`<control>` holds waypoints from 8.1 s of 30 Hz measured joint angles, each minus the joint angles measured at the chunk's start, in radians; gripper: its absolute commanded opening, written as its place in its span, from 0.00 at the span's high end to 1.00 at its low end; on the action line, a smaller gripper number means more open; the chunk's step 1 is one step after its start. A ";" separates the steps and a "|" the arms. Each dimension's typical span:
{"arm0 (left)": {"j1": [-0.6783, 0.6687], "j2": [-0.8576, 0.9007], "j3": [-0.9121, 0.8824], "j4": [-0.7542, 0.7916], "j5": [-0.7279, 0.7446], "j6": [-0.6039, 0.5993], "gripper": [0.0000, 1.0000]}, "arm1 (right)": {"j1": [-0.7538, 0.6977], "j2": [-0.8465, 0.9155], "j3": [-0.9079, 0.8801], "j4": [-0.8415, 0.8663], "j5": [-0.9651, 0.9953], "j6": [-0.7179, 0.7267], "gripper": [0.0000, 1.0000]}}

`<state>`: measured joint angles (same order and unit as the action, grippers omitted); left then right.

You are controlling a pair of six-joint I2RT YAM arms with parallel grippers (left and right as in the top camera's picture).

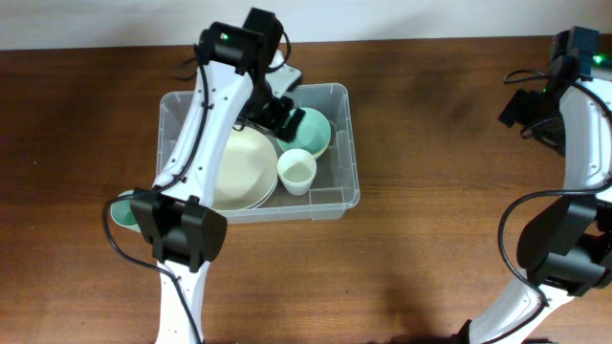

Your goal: Pack container

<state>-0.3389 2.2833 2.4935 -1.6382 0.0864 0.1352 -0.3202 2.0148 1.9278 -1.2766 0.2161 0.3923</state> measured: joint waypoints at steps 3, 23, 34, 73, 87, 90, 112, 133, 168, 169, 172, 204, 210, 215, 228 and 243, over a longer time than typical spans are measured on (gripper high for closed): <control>0.046 0.002 0.111 -0.041 -0.167 -0.192 0.00 | 0.000 0.000 0.000 0.000 0.000 0.000 0.01; 0.509 -0.697 -0.795 0.056 -0.481 -0.922 0.00 | 0.000 0.000 0.000 0.000 0.000 0.000 0.01; 0.837 -0.705 -1.175 0.433 -0.344 -0.869 0.01 | 0.000 0.000 0.000 0.000 0.000 0.000 0.01; 0.801 -0.497 -0.576 0.438 -0.096 -0.473 0.99 | 0.000 0.000 0.000 0.001 0.000 0.000 0.01; 0.031 -0.335 -0.226 0.194 0.163 0.058 0.99 | 0.000 0.000 0.000 0.000 0.000 0.000 0.01; 0.015 -0.233 -0.239 0.159 0.140 0.055 0.99 | 0.000 0.000 0.000 0.000 0.000 0.000 0.01; 0.016 -0.147 -0.241 0.075 0.114 0.060 0.59 | 0.000 0.000 0.000 0.000 0.000 0.000 0.01; 0.149 -0.151 -0.040 0.074 -0.167 -0.247 0.00 | 0.000 0.000 0.000 0.000 0.000 0.000 0.01; 0.135 -0.855 -0.696 0.251 -0.261 -0.276 0.00 | 0.000 0.000 0.000 0.000 0.000 0.000 0.01; 0.134 -0.853 -0.747 0.313 -0.253 -0.244 0.00 | 0.000 0.000 0.000 0.001 0.000 0.001 0.01; 0.135 -0.852 -0.870 0.453 -0.232 -0.183 0.00 | 0.000 0.000 0.000 0.000 0.000 0.000 0.01; 0.409 -2.073 -2.422 1.867 -0.019 0.079 0.00 | 0.000 0.000 0.000 0.000 0.000 0.000 0.01; 0.409 -2.134 -2.480 1.811 -0.065 -0.006 0.00 | 0.000 0.000 0.000 0.000 0.000 0.000 0.01; 0.409 -2.182 -2.481 1.687 -0.091 -0.028 0.00 | 0.000 0.000 0.000 0.000 0.000 0.000 0.01; 0.414 -2.267 -2.483 1.563 -0.102 -0.023 0.00 | 0.000 0.000 0.000 0.000 0.000 0.000 0.01; 0.414 -2.267 -2.483 1.563 -0.102 -0.023 0.00 | 0.000 0.000 0.000 0.000 0.000 0.000 0.01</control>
<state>0.0753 0.0166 0.0105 -0.0753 -0.0158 0.1120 -0.3202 2.0148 1.9274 -1.2770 0.2161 0.3927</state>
